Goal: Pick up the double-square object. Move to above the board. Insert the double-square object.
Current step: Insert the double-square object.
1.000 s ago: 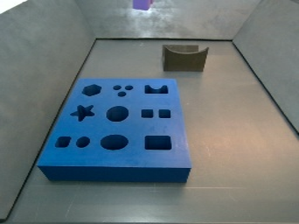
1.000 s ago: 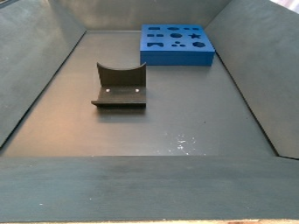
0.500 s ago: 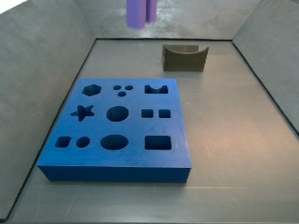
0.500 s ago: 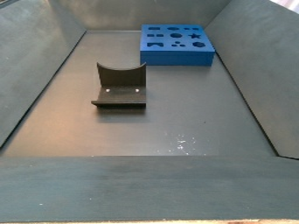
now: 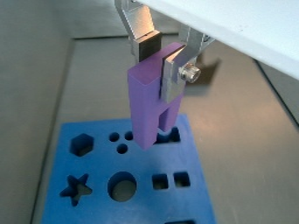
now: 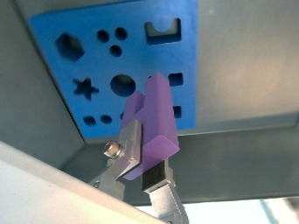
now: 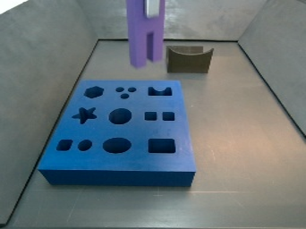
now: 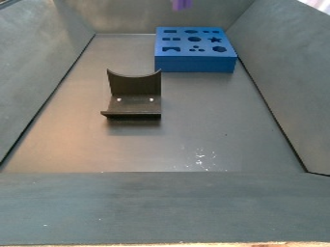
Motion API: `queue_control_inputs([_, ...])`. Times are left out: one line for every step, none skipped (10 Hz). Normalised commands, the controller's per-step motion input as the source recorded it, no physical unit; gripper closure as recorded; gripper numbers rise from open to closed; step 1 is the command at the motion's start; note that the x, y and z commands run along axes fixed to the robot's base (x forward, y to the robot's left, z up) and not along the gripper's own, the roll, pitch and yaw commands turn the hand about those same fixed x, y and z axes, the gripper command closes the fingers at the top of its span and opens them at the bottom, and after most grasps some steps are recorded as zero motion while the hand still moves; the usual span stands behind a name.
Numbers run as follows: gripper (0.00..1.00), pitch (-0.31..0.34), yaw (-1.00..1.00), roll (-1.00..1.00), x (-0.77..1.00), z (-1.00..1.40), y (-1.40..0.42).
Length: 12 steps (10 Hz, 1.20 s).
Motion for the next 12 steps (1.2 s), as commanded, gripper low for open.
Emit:
queue_control_inputs([1.00,-0.186,-0.97,0.00,0.00,-0.70,-0.16])
queue_control_inputs([1.00,-0.234,-0.82,0.00,0.00,-0.69,-0.30])
queue_control_inputs([1.00,-0.249,-0.78,0.00,0.00,-0.71,-0.32])
queue_control_inputs([1.00,-0.286,-0.83,0.00,0.00,-0.68,-0.30])
queue_control_inputs([1.00,-0.340,-0.89,0.00,-0.05,-0.72,-0.27])
queue_control_inputs([1.00,-0.360,-0.94,0.00,-0.07,-0.76,-0.15])
queue_control_inputs([1.00,-0.249,-1.00,-0.02,-0.05,-0.74,0.00])
queue_control_inputs([1.00,-0.054,-0.95,-0.17,0.01,-0.46,0.00])
queue_control_inputs([1.00,0.051,-0.56,0.00,0.45,-0.09,0.00])
queue_control_inputs([1.00,0.166,-0.44,0.16,0.48,-0.11,-0.04])
queue_control_inputs([1.00,0.314,-0.26,0.45,0.54,-0.13,-0.10])
queue_control_inputs([1.00,0.417,-0.09,0.65,0.64,-0.09,-0.15])
